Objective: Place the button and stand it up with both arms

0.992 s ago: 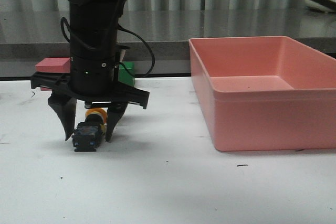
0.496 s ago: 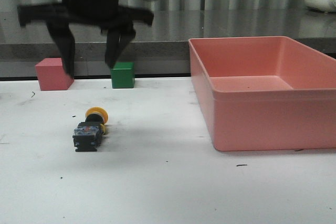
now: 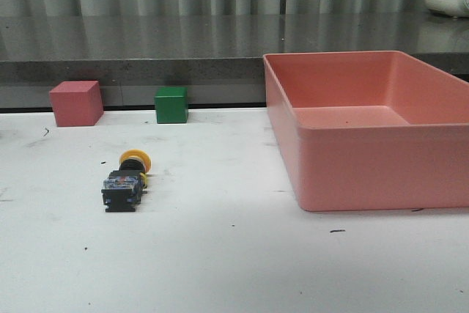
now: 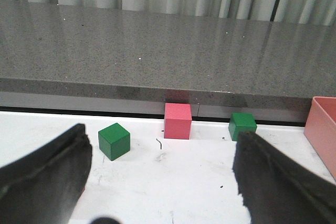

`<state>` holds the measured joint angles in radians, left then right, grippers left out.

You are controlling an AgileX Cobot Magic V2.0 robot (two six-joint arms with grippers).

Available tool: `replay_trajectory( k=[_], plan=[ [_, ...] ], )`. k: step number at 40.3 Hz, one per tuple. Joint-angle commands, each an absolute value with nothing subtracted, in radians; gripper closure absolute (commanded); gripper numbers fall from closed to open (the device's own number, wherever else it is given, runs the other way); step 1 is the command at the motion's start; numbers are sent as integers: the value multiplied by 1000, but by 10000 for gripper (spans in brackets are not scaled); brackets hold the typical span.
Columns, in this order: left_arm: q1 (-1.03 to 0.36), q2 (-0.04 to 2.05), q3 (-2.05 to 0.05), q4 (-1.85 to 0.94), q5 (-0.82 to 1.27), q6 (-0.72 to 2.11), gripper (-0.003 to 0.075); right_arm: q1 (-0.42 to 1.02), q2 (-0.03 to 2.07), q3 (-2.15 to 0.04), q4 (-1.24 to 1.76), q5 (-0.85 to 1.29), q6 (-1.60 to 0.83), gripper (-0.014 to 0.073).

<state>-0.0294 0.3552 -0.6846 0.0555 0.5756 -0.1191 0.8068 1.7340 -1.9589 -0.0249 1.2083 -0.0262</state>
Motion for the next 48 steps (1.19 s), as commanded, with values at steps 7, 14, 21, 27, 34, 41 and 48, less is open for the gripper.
replay_trajectory(
  k=[7,14,21,27,34,41,48],
  plan=[
    [-28,373,-714,58,496,-118,174,803,1422,-1682,-36,1002,-39,118],
    [-28,373,-714,58,496,-118,174,803,1231,-1466,-45,917,-39,118],
    [-28,373,-714,58,496,-118,174,803,1033,-1260,-53,843,-39,118],
    [-28,373,-714,58,496,-118,174,803,874,-1112,-72,813,-39,118],
    [-28,373,-714,58,496,-118,174,803,691,-961,-126,807,-39,118],
    [-28,373,-714,58,496,-118,174,803,522,-847,-128,799,-39,118],
    [-28,373,-714,56,496,-118,174,803,401,-785,-128,799,-39,118]
  ],
)
